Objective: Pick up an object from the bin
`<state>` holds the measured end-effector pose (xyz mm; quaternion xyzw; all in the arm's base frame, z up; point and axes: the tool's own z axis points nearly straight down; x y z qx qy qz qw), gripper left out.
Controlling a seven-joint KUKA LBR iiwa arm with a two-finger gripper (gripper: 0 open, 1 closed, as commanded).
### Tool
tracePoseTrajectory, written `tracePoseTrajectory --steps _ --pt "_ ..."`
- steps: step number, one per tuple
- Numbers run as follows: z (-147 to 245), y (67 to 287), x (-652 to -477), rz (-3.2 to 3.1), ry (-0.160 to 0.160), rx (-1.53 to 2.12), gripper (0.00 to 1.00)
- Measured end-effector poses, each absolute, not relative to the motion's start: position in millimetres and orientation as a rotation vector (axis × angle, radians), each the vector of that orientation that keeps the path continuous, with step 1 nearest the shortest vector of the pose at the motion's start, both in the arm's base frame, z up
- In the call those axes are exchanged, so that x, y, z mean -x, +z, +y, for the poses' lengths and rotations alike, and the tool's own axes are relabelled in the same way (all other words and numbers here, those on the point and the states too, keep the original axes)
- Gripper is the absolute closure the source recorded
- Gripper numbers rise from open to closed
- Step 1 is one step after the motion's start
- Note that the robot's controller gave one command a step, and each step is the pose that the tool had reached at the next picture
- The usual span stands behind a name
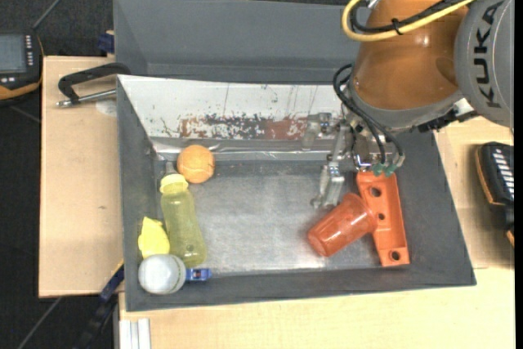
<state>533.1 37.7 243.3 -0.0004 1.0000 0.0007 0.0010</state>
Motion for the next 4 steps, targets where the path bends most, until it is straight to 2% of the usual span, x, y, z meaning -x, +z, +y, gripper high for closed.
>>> tracePoseTrajectory --steps 1,2,3,4 --pt "15.8 188.0 -523.6 3.133 0.002 0.207 0.0" --pt "-37.8 160.0 -505.7 3.095 0.0 0.532 0.0" --pt "-52.8 150.8 -496.6 3.099 0.004 0.495 0.0" --pt "-59.1 90.4 -503.6 3.015 -0.001 0.864 0.0"
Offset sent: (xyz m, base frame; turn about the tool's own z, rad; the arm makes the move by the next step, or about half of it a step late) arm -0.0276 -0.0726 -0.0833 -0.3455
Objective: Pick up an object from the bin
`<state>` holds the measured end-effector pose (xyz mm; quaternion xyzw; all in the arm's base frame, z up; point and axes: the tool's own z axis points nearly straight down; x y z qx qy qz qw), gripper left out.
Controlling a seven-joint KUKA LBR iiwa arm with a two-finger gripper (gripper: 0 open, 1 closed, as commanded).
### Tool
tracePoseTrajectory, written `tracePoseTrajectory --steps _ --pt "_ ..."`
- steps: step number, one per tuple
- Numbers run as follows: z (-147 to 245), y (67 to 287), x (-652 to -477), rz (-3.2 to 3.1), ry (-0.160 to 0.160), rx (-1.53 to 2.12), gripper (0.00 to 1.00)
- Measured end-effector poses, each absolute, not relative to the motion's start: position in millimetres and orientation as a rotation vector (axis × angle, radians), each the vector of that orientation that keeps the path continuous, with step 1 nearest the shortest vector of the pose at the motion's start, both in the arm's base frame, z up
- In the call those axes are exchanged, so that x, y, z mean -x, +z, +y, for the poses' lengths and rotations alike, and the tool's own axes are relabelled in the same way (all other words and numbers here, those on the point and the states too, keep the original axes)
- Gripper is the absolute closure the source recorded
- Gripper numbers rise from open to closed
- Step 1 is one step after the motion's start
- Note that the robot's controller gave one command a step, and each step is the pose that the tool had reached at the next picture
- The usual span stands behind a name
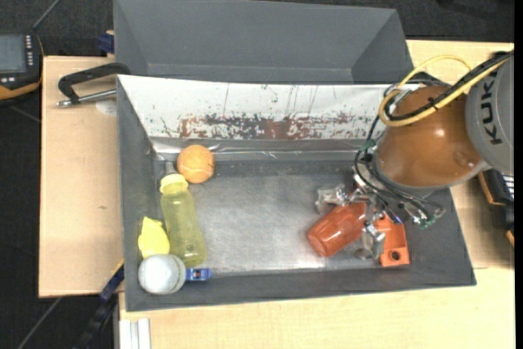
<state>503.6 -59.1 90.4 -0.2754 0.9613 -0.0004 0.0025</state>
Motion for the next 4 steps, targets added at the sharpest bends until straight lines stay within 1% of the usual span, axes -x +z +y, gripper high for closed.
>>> tracePoseTrajectory --steps 1,3,4 --pt "-46.8 70.4 -504.9 3.041 0.006 0.776 1.0" --pt "-46.9 70.5 -505.0 3.041 0.006 0.776 1.0" --pt "-46.4 80.4 -503.6 3.043 0.008 0.776 1.0"
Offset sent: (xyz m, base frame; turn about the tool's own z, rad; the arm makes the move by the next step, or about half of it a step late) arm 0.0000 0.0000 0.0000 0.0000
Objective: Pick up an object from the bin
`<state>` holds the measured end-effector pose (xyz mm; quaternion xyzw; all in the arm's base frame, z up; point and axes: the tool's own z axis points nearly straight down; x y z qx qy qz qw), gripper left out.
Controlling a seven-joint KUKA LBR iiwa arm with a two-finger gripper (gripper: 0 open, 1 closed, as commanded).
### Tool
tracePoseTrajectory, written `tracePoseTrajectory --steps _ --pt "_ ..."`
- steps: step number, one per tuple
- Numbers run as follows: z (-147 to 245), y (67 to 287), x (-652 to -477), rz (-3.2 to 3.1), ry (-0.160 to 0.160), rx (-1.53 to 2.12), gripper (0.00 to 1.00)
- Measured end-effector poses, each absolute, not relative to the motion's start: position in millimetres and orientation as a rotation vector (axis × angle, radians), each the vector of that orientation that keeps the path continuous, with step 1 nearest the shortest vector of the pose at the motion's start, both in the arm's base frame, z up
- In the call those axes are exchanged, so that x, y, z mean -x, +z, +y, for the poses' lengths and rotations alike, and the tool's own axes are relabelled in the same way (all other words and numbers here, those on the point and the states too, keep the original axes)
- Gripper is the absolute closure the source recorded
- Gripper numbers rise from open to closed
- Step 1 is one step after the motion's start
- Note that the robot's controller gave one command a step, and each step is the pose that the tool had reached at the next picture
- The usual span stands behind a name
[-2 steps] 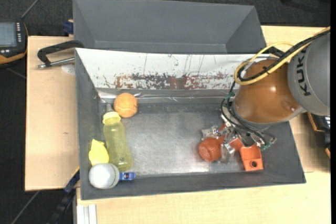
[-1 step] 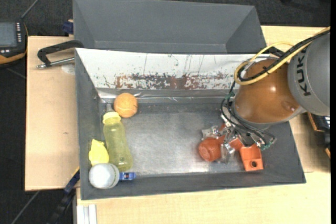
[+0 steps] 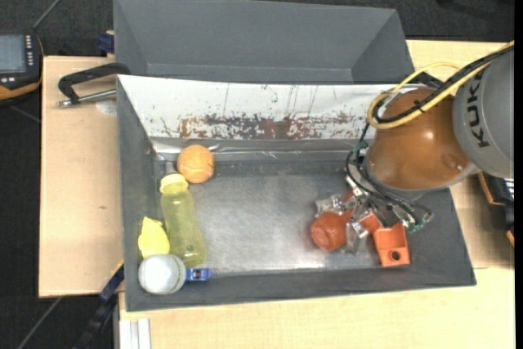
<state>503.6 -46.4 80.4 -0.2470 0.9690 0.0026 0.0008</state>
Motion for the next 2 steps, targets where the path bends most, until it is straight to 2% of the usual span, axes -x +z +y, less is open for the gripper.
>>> tracePoseTrajectory --steps 2 --pt "-45.9 106.4 -504.6 3.04 0.008 0.774 1.0"
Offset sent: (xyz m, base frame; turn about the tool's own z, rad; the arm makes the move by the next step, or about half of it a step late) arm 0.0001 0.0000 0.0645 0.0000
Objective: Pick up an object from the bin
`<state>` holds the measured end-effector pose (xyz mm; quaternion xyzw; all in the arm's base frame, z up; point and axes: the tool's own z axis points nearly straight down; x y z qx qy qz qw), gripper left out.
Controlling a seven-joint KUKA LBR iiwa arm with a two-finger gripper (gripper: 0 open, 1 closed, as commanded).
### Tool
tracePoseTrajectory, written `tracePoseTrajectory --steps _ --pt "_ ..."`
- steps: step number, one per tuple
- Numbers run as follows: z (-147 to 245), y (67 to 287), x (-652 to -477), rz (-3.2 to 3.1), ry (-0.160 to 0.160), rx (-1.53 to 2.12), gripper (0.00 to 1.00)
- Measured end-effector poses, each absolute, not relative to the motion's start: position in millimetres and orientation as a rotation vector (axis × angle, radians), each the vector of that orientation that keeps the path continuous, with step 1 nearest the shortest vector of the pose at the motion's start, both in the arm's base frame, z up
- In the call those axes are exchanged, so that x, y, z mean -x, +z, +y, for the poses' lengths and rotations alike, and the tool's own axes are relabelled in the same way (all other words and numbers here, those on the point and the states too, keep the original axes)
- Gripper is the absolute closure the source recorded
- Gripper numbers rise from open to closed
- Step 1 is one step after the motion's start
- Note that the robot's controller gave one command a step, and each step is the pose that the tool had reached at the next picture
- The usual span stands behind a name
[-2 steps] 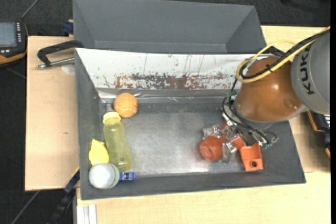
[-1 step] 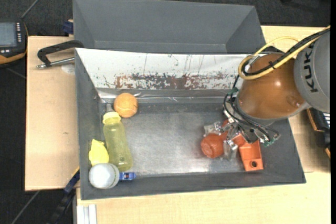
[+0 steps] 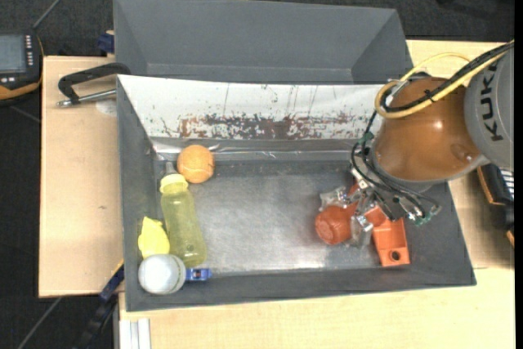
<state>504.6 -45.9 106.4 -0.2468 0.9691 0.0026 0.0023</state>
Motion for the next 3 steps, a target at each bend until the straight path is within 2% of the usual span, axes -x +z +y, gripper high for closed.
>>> tracePoseTrajectory --steps 2,3 --pt "-45.9 131.2 -506.7 3.031 0.004 0.771 1.0" --pt "-45.9 133.1 -507.0 3.03 0.003 0.77 1.0"
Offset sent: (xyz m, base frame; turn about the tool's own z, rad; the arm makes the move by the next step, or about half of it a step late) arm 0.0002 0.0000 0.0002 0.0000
